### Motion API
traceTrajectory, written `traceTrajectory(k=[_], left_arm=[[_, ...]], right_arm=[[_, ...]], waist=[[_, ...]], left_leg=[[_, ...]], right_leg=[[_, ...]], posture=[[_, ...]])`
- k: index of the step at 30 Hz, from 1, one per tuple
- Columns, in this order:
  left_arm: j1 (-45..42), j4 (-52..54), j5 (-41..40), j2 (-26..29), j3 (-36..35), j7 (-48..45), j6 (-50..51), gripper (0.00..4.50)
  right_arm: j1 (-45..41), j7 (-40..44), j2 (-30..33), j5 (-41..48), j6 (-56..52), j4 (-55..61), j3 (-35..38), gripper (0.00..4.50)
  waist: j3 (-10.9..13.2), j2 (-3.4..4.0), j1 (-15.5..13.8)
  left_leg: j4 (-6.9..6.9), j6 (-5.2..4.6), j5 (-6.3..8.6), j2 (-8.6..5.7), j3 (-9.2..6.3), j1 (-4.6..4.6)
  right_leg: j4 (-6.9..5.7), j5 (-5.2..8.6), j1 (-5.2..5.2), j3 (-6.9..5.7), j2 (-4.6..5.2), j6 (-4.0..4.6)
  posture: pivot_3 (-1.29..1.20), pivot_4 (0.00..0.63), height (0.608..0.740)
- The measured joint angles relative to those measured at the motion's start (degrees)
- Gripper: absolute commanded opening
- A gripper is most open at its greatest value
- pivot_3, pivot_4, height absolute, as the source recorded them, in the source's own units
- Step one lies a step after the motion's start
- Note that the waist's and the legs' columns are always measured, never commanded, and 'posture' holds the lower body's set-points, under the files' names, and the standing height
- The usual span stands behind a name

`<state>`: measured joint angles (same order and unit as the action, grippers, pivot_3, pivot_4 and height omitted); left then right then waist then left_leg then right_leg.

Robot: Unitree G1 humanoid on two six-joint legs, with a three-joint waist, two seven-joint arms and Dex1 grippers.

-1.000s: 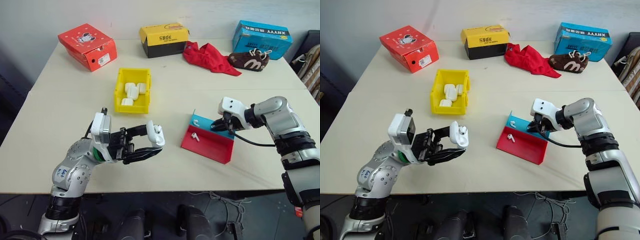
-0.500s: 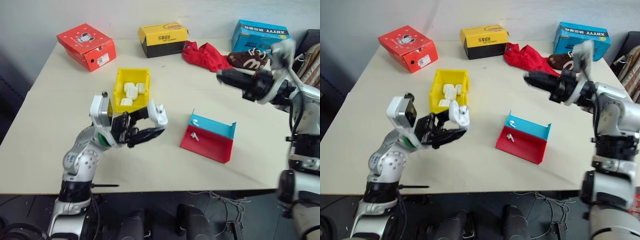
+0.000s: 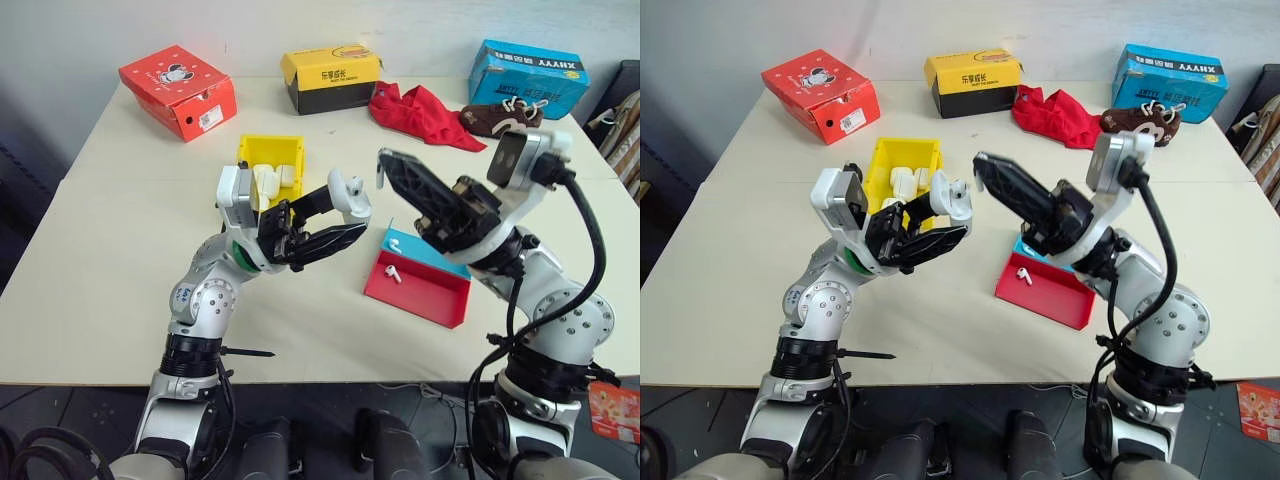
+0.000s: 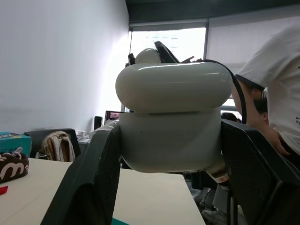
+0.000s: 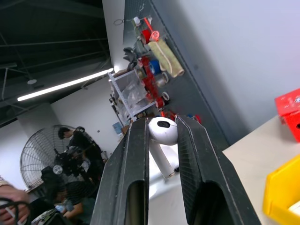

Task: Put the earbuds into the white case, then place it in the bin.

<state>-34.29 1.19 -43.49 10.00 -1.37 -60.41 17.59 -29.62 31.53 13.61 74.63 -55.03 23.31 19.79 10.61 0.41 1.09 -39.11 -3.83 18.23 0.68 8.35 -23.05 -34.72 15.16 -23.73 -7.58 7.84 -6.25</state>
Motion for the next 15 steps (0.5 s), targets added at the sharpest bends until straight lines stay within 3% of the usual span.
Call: traceTrajectory(k=[15], left_arm=[[1.3,1.07,1.12,-1.09,0.61,2.16,-0.65,2.77]], right_arm=[[1.45,-0.67,1.73,1.14,7.52,-0.08,-4.14,0.42]], waist=[[0.0,0.0,0.03]], left_leg=[[0.0,-0.01,-0.01,0.05,0.02,0.01]], right_leg=[[0.04,0.0,0.0,0.02,-0.02,0.0]], posture=[[0.0,0.15,0.74]])
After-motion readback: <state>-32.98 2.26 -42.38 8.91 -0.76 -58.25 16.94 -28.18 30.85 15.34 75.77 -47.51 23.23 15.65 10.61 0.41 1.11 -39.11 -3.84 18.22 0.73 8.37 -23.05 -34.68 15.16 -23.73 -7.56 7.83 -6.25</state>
